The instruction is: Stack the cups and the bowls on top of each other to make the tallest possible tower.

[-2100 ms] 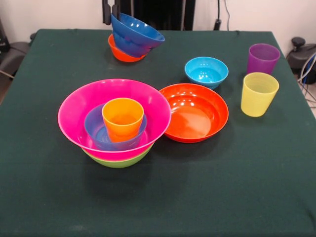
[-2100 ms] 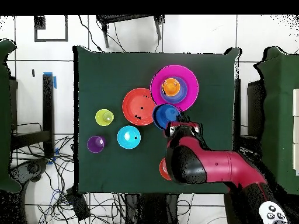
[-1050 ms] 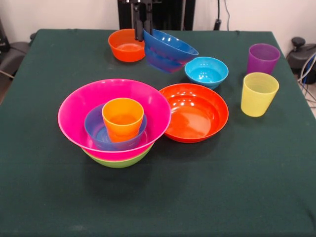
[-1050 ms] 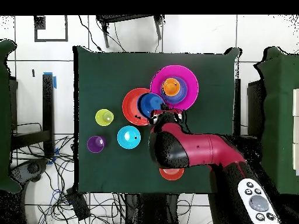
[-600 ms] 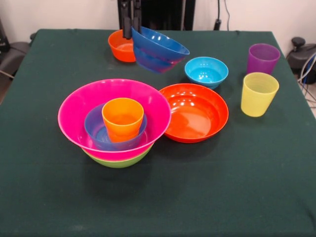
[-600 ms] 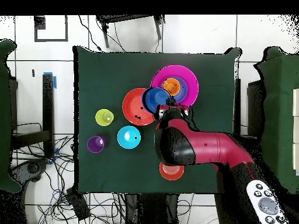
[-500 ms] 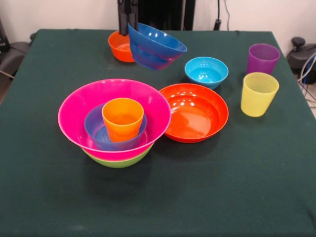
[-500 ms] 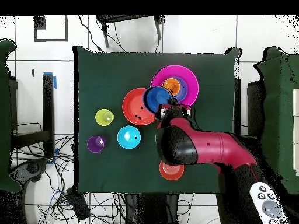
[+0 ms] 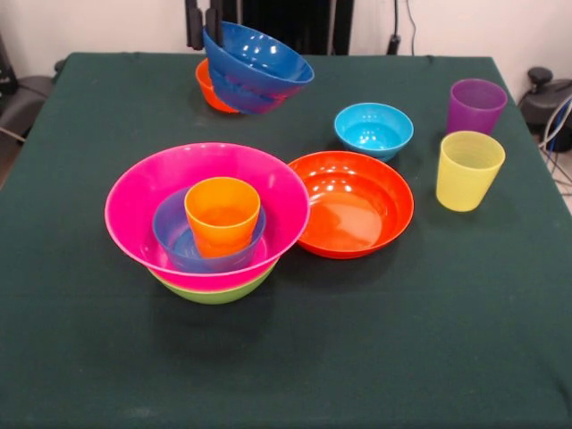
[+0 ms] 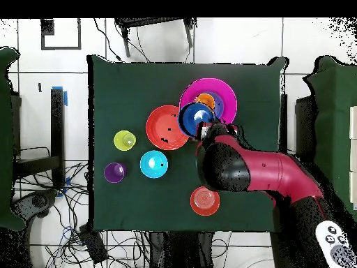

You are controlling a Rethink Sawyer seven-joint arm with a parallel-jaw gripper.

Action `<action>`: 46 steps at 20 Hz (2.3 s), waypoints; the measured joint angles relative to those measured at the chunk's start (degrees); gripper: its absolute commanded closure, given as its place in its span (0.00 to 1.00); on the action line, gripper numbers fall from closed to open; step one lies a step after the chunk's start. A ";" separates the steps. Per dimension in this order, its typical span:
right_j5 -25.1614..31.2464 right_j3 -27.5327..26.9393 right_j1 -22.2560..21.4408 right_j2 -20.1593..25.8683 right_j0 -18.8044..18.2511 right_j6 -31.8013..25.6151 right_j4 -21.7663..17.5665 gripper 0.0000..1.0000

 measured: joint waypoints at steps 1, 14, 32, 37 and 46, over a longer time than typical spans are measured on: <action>0.10 -0.26 0.18 0.07 -0.13 0.00 0.00 1.00; 0.25 -5.28 5.45 0.92 -0.66 0.00 -0.01 1.00; 0.25 -5.30 8.88 1.02 -0.66 0.00 0.00 1.00; 0.25 -5.31 9.08 1.02 -0.66 0.00 0.00 1.00; 0.25 -5.30 9.07 1.03 -0.70 0.00 0.00 1.00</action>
